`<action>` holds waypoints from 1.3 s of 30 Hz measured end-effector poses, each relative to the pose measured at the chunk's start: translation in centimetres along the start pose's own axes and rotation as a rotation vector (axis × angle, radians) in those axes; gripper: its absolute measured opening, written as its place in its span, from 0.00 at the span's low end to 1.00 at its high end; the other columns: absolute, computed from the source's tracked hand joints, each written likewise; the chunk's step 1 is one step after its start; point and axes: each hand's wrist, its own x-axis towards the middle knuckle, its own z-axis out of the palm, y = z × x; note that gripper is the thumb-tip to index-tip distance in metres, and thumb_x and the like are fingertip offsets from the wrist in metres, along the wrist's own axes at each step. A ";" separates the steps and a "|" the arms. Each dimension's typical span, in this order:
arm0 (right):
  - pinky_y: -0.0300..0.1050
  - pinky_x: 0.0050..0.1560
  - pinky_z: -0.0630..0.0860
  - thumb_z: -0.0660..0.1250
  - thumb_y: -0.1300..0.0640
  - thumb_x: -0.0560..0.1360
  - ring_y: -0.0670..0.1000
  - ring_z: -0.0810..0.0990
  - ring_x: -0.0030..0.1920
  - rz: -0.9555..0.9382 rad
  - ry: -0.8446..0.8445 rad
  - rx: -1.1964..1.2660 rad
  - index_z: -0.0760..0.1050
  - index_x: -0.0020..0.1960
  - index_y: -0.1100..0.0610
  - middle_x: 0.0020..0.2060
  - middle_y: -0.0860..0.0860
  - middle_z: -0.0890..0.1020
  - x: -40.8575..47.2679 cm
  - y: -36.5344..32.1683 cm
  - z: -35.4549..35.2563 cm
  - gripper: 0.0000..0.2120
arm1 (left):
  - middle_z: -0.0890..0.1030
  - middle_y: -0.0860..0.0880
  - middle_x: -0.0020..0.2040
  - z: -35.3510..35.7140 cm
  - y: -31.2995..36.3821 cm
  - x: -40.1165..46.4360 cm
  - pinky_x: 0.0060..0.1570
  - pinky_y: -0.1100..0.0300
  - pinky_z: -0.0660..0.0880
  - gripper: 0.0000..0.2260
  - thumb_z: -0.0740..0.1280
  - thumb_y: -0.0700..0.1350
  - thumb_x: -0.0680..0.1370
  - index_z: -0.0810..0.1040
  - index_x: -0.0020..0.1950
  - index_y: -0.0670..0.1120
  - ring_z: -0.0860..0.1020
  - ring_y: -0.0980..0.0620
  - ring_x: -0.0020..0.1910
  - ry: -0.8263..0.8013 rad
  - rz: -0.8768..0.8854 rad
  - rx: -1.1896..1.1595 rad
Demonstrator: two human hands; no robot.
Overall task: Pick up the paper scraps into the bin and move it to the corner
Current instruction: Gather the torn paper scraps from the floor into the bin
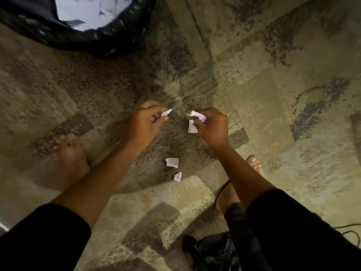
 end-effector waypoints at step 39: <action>0.50 0.36 0.78 0.70 0.61 0.83 0.50 0.78 0.34 0.317 -0.017 0.404 0.84 0.50 0.60 0.37 0.53 0.82 3.7 -16.7 -5.4 0.05 | 0.85 0.55 0.45 -8.2 4.2 -5.8 0.39 0.57 0.81 0.13 0.66 0.46 0.85 0.80 0.63 0.64 0.84 0.56 0.36 0.326 -0.197 -0.433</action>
